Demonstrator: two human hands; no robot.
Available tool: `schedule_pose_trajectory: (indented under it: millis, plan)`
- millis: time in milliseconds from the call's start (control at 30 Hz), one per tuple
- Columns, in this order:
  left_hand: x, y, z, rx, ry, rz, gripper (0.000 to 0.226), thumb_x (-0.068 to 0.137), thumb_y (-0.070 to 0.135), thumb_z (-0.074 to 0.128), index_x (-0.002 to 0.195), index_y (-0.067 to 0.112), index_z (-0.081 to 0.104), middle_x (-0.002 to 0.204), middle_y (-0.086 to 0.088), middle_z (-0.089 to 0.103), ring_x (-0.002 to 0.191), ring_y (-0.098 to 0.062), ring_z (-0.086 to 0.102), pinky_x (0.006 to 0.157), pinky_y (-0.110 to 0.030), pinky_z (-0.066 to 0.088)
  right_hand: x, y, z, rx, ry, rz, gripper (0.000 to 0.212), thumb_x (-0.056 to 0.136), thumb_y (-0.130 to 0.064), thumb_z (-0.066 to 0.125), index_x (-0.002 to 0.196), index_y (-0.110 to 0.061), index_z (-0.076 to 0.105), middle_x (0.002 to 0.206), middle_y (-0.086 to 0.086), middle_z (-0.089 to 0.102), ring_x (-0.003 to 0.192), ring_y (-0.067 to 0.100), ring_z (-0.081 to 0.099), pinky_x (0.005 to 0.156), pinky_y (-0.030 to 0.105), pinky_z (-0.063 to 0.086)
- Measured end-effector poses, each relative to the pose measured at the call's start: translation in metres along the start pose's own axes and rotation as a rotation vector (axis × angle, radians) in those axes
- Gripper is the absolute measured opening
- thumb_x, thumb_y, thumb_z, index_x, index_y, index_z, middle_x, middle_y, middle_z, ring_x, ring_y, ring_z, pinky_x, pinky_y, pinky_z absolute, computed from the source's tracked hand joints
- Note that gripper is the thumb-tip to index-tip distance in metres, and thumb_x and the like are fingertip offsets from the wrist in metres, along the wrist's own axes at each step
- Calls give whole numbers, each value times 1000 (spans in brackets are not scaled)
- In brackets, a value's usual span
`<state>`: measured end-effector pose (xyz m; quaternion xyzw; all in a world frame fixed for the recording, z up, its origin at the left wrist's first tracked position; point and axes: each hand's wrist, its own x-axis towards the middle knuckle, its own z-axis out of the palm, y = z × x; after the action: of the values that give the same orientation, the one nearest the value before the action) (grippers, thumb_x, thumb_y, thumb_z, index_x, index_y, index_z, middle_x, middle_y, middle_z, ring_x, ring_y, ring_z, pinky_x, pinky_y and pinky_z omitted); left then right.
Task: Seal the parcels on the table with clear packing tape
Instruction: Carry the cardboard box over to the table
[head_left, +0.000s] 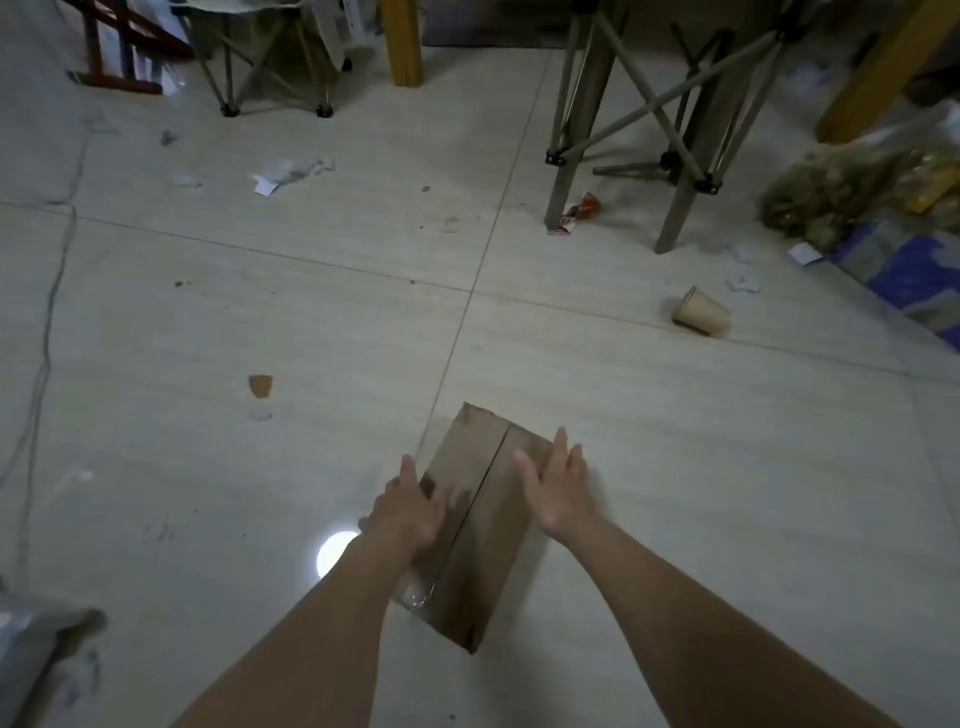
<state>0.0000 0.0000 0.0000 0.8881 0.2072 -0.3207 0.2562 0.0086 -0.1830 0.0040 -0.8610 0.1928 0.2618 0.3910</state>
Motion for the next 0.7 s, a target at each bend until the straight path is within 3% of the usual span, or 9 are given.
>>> schedule_pose_trajectory:
  millis: [100, 167, 233, 300, 367, 467, 567, 633, 700]
  plan:
    - [3, -8, 6, -27, -60, -137, 75, 101, 60, 33, 152, 6, 27, 150, -19, 43, 136, -37, 43, 113, -45, 33, -2, 7, 19, 292, -94, 227, 98, 80, -85, 33, 145, -13, 25, 142, 7, 43, 129, 23, 44, 109, 37, 28]
    - [-1, -9, 7, -62, -108, -186, 72, 103, 57, 29, 140, -2, 47, 144, -21, 50, 132, -35, 48, 105, -37, 37, -12, 11, 26, 438, -217, 321, 85, 91, -73, 30, 153, -14, 21, 153, 9, 36, 139, 27, 36, 113, 39, 25]
    - [-6, -7, 6, -152, -129, -208, 76, 102, 60, 29, 137, -3, 51, 143, -21, 51, 130, -35, 50, 102, -36, 38, -22, 12, 29, 530, -314, 396, 80, 94, -71, 27, 156, -21, 16, 161, 5, 23, 147, 28, 23, 117, 46, 19]
    - [-10, -5, 4, -241, -126, -218, 80, 99, 65, 31, 138, -2, 51, 144, -21, 50, 130, -35, 49, 103, -38, 38, -26, 8, 27, 625, -345, 424, 86, 87, -78, 33, 155, -26, 18, 160, 3, 26, 146, 26, 25, 115, 48, 22]
    - [-16, -1, 2, -319, -83, -185, 79, 98, 66, 32, 141, 1, 47, 147, -20, 47, 132, -35, 47, 104, -39, 37, -25, 1, 22, 670, -349, 414, 111, 66, -91, 48, 154, -28, 25, 156, 2, 34, 141, 26, 35, 110, 44, 31]
    - [-32, 10, -10, -486, -15, -94, 64, 97, 63, 38, 129, 9, 48, 137, -15, 51, 121, -30, 50, 92, -37, 39, 8, 10, 23, 711, -307, 359, 145, 27, -100, 59, 153, -35, 25, 158, -2, 31, 142, 26, 33, 115, 55, 26]
    - [-45, 22, -27, -675, 15, -11, 52, 95, 62, 44, 111, 14, 50, 125, -10, 53, 107, -24, 48, 83, -33, 37, 35, 13, 12, 766, -302, 296, 142, 27, -100, 60, 151, -42, 23, 160, -6, 26, 144, 27, 29, 114, 63, 20]
    - [-52, 32, -39, -773, 43, 35, 51, 93, 64, 45, 114, 18, 50, 126, -8, 51, 112, -25, 46, 88, -36, 37, 42, 5, 0, 842, -295, 249, 138, 29, -99, 62, 150, -44, 24, 159, -7, 27, 144, 26, 30, 114, 65, 19]
    - [-58, 42, -52, -852, 41, 60, 50, 92, 66, 45, 117, 23, 49, 126, -5, 48, 114, -25, 44, 93, -39, 38, 21, -23, -25, 912, -293, 214, 125, 41, -96, 62, 148, -39, 34, 153, -2, 40, 138, 27, 40, 112, 62, 27]
